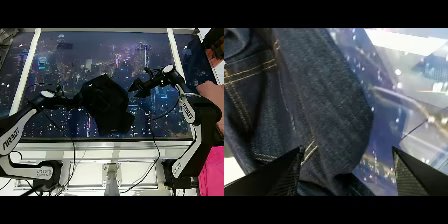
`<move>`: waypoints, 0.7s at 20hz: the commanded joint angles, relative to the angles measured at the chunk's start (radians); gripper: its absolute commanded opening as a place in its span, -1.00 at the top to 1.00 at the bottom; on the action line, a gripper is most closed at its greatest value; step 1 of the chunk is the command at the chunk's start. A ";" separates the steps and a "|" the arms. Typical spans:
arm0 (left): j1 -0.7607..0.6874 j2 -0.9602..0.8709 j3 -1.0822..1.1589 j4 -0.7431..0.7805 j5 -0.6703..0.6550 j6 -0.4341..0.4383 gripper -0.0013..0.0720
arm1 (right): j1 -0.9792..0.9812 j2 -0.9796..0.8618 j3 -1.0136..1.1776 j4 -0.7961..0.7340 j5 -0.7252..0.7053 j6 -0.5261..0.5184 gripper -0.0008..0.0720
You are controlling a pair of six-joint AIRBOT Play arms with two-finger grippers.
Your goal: Fold the clothes and pants, and hang the long-sleeved shirts on hangers.
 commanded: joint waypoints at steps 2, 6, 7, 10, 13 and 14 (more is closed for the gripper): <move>0.018 0.029 0.002 -0.022 0.017 0.001 0.92 | 0.008 -0.019 0.000 -0.013 0.002 0.000 -0.73; 0.035 0.087 0.002 -0.022 0.017 0.001 0.92 | 0.032 -0.039 0.000 -0.014 0.002 0.000 -0.72; 0.035 0.090 0.002 -0.023 0.017 0.000 0.92 | 0.039 -0.045 0.000 -0.015 0.005 0.000 -0.72; 0.033 0.090 0.002 -0.022 0.017 0.000 0.92 | 0.073 -0.050 0.000 -0.011 0.045 0.000 -0.72; 0.033 0.090 0.002 -0.023 0.014 0.000 0.92 | 0.111 -0.051 0.000 -0.014 0.005 0.000 -0.53; 0.033 0.090 0.002 -0.023 0.007 0.000 0.92 | 0.123 -0.051 0.000 -0.015 -0.013 0.000 -0.10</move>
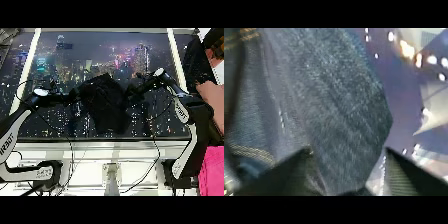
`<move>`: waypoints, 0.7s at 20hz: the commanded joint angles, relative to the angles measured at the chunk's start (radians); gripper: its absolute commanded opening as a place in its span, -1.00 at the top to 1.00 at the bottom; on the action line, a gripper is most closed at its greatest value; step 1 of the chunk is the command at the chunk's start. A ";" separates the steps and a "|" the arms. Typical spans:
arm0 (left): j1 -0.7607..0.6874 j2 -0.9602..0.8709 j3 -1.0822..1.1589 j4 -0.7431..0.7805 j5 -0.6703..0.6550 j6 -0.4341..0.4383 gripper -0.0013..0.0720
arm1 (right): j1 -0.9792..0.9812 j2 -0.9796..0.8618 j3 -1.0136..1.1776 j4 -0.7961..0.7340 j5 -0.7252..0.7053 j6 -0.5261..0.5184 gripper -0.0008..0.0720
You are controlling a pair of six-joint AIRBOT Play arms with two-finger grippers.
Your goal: Fold the clothes and pants, and hang the long-sleeved shirts on hangers.
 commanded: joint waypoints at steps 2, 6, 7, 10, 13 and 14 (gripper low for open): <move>0.001 0.003 0.001 0.000 -0.018 0.000 0.92 | 0.047 -0.002 0.000 0.002 -0.046 -0.004 0.93; 0.010 0.047 0.000 0.005 -0.016 0.047 0.93 | 0.008 -0.001 0.095 -0.095 -0.009 -0.003 0.93; 0.005 0.067 0.000 0.010 -0.024 0.053 0.93 | -0.010 -0.001 0.155 -0.142 -0.005 0.005 0.94; -0.069 0.121 -0.001 0.135 -0.060 0.042 0.93 | -0.048 -0.001 0.355 -0.259 -0.035 0.005 0.94; -0.198 0.147 -0.002 0.340 -0.068 -0.108 0.93 | -0.055 -0.001 0.486 -0.315 -0.105 0.007 0.94; -0.246 0.147 -0.002 0.372 -0.071 -0.124 0.93 | -0.050 0.000 0.490 -0.310 -0.126 0.007 0.93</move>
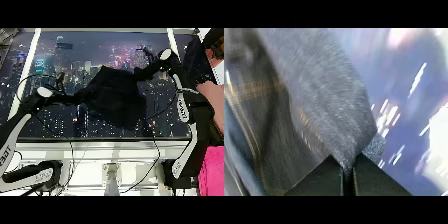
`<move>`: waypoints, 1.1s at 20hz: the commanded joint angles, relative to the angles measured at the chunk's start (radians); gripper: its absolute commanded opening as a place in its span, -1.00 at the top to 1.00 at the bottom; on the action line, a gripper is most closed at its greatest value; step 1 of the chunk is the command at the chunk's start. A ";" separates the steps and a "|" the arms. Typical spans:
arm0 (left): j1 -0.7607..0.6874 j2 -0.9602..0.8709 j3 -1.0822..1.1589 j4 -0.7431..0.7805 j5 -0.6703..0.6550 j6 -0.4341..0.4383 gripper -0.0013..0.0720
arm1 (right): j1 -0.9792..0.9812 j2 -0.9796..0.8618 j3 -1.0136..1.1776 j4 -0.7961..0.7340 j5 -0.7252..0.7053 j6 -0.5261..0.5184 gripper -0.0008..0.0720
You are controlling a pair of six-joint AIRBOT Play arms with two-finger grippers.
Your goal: Fold the clothes and pants, and hang the long-sleeved shirts on hangers.
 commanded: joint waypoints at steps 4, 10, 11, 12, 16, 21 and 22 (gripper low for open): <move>-0.278 0.019 -0.002 0.185 0.024 -0.112 0.93 | 0.039 0.000 0.075 -0.064 -0.187 -0.028 0.08; -0.303 0.019 -0.002 0.185 0.081 -0.156 0.93 | 0.022 0.047 0.076 -0.125 -0.155 -0.028 -0.62; -0.303 0.019 -0.002 0.185 0.082 -0.155 0.93 | 0.006 0.056 0.075 -0.146 -0.093 -0.028 -0.28; -0.303 0.019 -0.002 0.185 0.082 -0.155 0.93 | -0.012 0.060 0.075 -0.159 -0.032 -0.028 0.17; -0.303 0.018 -0.002 0.185 0.137 -0.158 0.93 | -0.087 0.072 0.017 -0.109 0.118 -0.021 0.93; -0.304 -0.035 -0.002 0.173 0.216 -0.229 0.92 | -0.136 0.177 -0.278 0.066 0.047 -0.064 0.93; -0.305 -0.050 -0.002 0.166 0.214 -0.229 0.92 | -0.138 0.216 -0.350 0.068 0.024 -0.079 0.93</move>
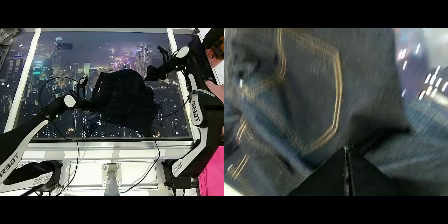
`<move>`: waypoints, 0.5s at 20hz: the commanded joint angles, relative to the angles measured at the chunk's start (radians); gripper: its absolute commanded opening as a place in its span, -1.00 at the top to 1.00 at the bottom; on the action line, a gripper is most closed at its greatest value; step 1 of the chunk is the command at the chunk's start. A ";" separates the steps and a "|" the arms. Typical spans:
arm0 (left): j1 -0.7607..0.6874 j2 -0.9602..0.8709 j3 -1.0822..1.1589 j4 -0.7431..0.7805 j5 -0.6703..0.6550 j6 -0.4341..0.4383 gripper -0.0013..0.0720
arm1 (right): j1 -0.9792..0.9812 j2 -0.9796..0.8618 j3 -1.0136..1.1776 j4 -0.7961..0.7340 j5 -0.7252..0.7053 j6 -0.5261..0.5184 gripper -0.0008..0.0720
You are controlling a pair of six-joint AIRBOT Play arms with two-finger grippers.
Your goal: Fold the clothes and pants, and hang the long-sleeved shirts on hangers.
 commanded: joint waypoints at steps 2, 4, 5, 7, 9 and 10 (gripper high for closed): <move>-0.002 -0.049 0.000 -0.026 0.031 -0.024 0.92 | -0.034 0.173 -0.332 0.068 -0.080 -0.064 0.94; -0.002 -0.049 0.000 -0.025 0.031 -0.020 0.92 | -0.063 0.288 -0.509 0.067 -0.135 -0.087 0.94; -0.002 -0.049 0.000 -0.025 0.031 -0.020 0.92 | -0.086 0.347 -0.597 0.067 -0.158 -0.090 0.94; -0.002 -0.049 0.000 -0.025 0.032 -0.020 0.92 | -0.142 0.471 -0.784 0.068 -0.176 -0.114 0.93; -0.002 -0.049 0.000 -0.026 0.032 -0.020 0.92 | -0.197 0.588 -0.961 0.066 -0.188 -0.141 0.93; -0.002 -0.049 0.000 -0.026 0.032 -0.020 0.92 | -0.221 0.640 -1.038 0.066 -0.194 -0.141 0.93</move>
